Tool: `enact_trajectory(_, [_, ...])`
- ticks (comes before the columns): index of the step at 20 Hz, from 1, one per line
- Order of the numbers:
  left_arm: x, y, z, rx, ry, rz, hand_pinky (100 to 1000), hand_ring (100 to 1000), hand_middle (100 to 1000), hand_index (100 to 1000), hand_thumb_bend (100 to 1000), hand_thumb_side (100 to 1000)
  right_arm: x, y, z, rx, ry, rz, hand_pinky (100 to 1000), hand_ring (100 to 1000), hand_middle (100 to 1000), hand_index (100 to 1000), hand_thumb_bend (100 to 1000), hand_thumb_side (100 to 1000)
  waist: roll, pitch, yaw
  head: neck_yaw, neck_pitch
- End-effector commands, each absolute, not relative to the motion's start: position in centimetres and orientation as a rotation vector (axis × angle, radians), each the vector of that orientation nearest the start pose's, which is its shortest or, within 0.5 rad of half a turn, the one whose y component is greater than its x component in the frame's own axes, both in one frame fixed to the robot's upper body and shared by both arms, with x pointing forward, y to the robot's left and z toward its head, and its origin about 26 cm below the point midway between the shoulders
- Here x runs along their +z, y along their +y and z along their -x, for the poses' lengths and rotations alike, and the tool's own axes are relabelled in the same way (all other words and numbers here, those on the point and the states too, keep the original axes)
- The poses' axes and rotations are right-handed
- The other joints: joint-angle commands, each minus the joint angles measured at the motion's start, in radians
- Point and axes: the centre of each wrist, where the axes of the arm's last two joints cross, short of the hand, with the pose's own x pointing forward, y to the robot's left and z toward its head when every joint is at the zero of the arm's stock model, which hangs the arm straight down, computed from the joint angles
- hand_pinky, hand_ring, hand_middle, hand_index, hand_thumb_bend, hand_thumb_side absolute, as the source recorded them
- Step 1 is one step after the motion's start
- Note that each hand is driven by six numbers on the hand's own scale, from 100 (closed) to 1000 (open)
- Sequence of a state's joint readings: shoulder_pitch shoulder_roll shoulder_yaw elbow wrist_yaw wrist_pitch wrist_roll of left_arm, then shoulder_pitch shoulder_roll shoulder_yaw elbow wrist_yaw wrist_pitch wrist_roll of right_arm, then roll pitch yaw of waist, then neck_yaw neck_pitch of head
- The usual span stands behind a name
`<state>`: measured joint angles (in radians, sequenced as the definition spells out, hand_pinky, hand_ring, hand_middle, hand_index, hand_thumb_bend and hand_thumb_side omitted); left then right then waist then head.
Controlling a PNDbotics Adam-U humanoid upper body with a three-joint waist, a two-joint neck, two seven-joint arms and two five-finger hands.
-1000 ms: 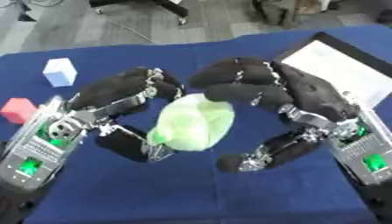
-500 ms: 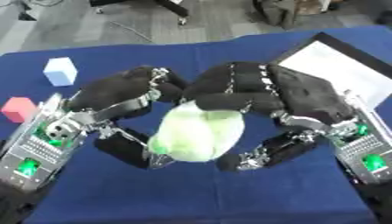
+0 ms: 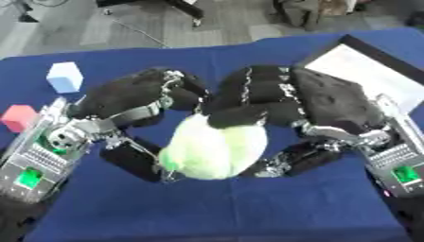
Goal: Pick up the objects with one hand, pass them to the other hand, and then place them into the box on the other side of the table.
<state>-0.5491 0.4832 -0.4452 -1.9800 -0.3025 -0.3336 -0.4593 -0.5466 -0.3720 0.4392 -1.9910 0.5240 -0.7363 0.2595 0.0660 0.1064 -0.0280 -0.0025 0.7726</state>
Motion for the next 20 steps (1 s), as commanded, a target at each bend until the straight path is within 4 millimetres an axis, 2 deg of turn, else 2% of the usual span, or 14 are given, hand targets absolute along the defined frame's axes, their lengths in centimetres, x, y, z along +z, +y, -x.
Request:
enact_trajectory(1, [23.1, 16.0, -29.5, 2.054, 2.615, 0.004, 738, 482, 431, 567, 100, 255, 22.9, -14.1, -29.2, -1.479, 2.502, -0.043, 695, 581, 582, 689, 273, 100, -0.002, -0.010, 0.000, -0.003, -0.003])
enact_trajectory(3, [23.1, 15.9, -29.5, 2.068, 2.600, 0.000, 744, 500, 454, 591, 100, 253, 22.9, -14.0, -29.1, -1.413, 2.562, -0.053, 659, 536, 498, 571, 196, 100, -0.001, -0.010, 0.000, -0.003, -0.003])
enact_trajectory(4, [23.2, 15.9, -29.5, 2.075, 2.590, -0.002, 747, 508, 463, 602, 100, 252, 22.8, -13.9, -29.1, -1.382, 2.592, -0.057, 641, 520, 450, 505, 100, 100, -0.001, -0.010, 0.000, -0.004, -0.003])
enact_trajectory(7, [23.2, 15.8, -29.5, 2.103, 2.559, -0.007, 756, 537, 493, 638, 100, 250, 22.7, -13.6, -29.0, -1.284, 2.675, -0.051, 628, 508, 396, 387, 100, 100, 0.000, -0.010, 0.000, -0.007, -0.003])
enact_trajectory(9, [23.2, 15.7, -29.5, 2.116, 2.546, -0.006, 762, 561, 519, 668, 100, 248, 22.5, -13.4, -28.9, -1.253, 2.702, -0.041, 623, 507, 378, 343, 100, 100, -0.001, -0.011, 0.001, -0.008, -0.003])
enact_trajectory(13, [23.2, 15.8, -29.5, 2.142, 2.540, -0.006, 771, 586, 552, 704, 100, 245, 22.2, -13.1, -28.7, -1.257, 2.704, -0.021, 622, 509, 362, 280, 173, 100, -0.001, -0.012, 0.003, -0.009, -0.003])
enact_trajectory(20, [23.4, 15.8, -29.5, 2.161, 2.569, -0.035, 778, 602, 575, 730, 100, 246, 22.1, -13.0, -28.6, -1.272, 2.689, 0.004, 626, 514, 358, 280, 214, 100, -0.004, -0.012, 0.005, -0.008, -0.003])
